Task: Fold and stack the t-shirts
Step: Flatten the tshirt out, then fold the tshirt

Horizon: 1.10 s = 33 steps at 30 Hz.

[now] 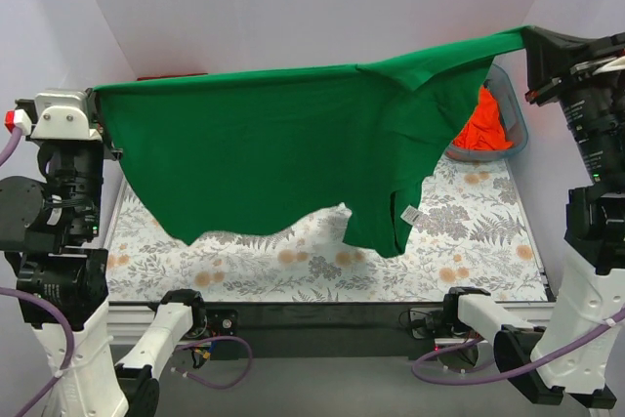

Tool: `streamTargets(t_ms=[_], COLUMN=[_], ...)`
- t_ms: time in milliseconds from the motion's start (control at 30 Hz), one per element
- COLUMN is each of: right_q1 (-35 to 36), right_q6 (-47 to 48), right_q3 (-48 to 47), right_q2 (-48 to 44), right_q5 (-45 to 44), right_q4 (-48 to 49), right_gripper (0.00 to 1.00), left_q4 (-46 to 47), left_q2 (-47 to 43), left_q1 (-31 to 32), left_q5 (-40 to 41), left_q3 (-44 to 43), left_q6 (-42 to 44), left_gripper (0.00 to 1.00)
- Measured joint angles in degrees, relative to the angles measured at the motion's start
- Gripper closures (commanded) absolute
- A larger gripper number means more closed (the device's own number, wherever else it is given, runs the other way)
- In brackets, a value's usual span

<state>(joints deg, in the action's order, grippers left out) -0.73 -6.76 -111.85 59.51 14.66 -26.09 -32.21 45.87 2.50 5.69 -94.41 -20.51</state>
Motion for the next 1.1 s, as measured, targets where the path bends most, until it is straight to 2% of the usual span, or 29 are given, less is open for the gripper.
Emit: streamTargets(t_ms=[133,233,333,467,600,733,933,1100], right_q1=[0.0,0.0,0.0,0.0,0.0,0.3,2.0,3.1], right_q6=[0.9,1.0,1.0,1.0,1.0,0.8,0.5,-0.1], right_q3=[-9.3,-11.3,-7.6,3.9,12.9,17.0,13.0,5.2], right_q2=[4.5,5.9,6.1,8.3,17.5,33.9,54.7,65.9], right_q5=[-0.5,-0.6,0.4,2.3,4.2,5.0,5.5,6.1], right_q4=[-0.8,-0.4,1.3,4.3,7.6,9.7,11.6,13.5], right_gripper=[0.99,0.99,0.99,0.99,0.99,0.99,0.99,0.99], left_q4=[-0.8,-0.8,1.2,4.7,9.5,15.6,24.9,30.8], left_q2=[1.6,2.1,2.5,7.3,20.3,38.2,59.2,68.3], left_q1=[0.0,0.1,0.3,0.3,0.4,0.6,0.7,0.6], left_q5=[-0.9,-1.5,-1.7,-1.4,-0.5,1.7,6.6,9.8], left_q3=[-4.3,-4.3,1.1,12.3,21.1,25.0,23.2,20.9], left_q6=[0.3,0.7,1.2,1.2,0.8,0.3,0.5,2.1], left_gripper=[1.0,1.0,1.0,1.0,1.0,1.0,1.0,1.0])
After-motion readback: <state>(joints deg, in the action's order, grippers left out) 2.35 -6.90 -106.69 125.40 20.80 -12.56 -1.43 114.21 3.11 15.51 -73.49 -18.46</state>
